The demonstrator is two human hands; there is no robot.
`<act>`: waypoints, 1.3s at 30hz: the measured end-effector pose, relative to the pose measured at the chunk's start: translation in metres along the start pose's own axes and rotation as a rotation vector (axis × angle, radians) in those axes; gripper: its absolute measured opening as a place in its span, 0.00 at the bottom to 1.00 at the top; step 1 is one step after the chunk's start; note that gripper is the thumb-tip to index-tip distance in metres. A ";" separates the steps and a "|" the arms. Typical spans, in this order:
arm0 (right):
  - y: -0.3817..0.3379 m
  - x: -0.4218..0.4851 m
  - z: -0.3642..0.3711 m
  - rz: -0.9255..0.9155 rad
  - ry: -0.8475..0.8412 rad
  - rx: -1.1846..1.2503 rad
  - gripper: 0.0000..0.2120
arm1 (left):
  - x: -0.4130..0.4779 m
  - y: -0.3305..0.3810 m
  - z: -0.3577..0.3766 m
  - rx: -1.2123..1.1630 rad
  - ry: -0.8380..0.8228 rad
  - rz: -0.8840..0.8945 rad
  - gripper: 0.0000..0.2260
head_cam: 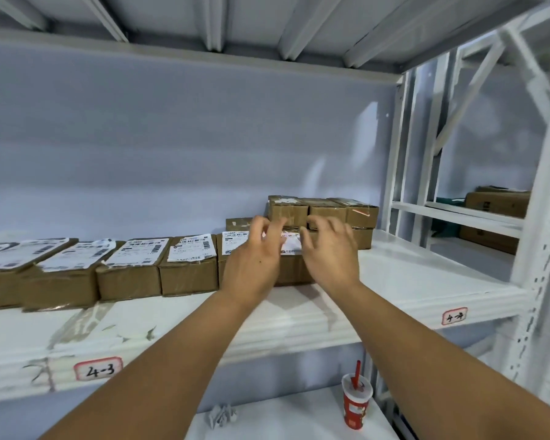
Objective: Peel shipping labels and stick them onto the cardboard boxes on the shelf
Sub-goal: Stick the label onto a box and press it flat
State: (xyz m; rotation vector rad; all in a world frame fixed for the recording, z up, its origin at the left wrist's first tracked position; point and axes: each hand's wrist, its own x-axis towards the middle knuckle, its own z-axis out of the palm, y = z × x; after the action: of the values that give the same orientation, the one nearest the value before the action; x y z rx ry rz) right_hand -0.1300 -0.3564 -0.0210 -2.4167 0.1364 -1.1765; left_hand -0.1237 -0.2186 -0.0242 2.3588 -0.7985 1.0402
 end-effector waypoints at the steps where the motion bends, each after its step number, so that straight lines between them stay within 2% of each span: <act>1: -0.009 -0.002 -0.002 -0.076 0.051 0.051 0.14 | 0.000 0.001 -0.006 -0.080 0.027 -0.063 0.14; 3: -0.033 -0.007 -0.001 -0.181 0.054 0.138 0.10 | -0.005 -0.004 -0.019 -0.107 0.065 -0.128 0.13; 6: -0.075 -0.016 0.009 -0.237 -0.063 0.250 0.09 | -0.019 -0.023 -0.049 -0.144 0.163 -0.179 0.11; 8: -0.109 -0.024 0.020 -0.271 -0.151 0.307 0.10 | -0.032 -0.049 -0.070 -0.122 0.166 -0.223 0.11; 13: -0.189 -0.053 0.055 -0.338 -0.420 0.343 0.11 | -0.077 -0.125 -0.119 0.060 0.111 -0.327 0.19; 17: -0.247 -0.077 0.079 -0.460 -0.510 0.331 0.12 | -0.115 -0.180 -0.155 0.128 0.128 -0.404 0.24; 24: -0.326 -0.109 0.121 -0.663 -0.546 0.233 0.11 | -0.156 -0.242 -0.218 0.056 0.372 -0.514 0.19; 28: -0.360 -0.124 0.144 -0.715 -0.637 0.276 0.13 | -0.178 -0.285 -0.248 0.045 0.453 -0.686 0.21; 32: -0.384 -0.136 0.169 -0.799 -0.740 0.284 0.14 | -0.191 -0.320 -0.270 0.152 0.456 -0.789 0.10; 35: -0.403 -0.143 0.185 -0.806 -0.778 0.350 0.16 | -0.189 -0.338 -0.279 -0.048 0.519 -0.886 0.14; 39: -0.434 -0.150 0.202 -0.787 -0.782 0.395 0.20 | -0.173 -0.366 -0.286 -0.475 0.641 -0.984 0.23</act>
State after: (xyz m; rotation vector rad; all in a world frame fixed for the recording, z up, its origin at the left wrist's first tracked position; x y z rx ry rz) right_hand -0.1149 0.1445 -0.0499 -2.3978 -1.2390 -0.3445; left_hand -0.1257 0.2771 -0.0371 1.5109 0.3245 0.9025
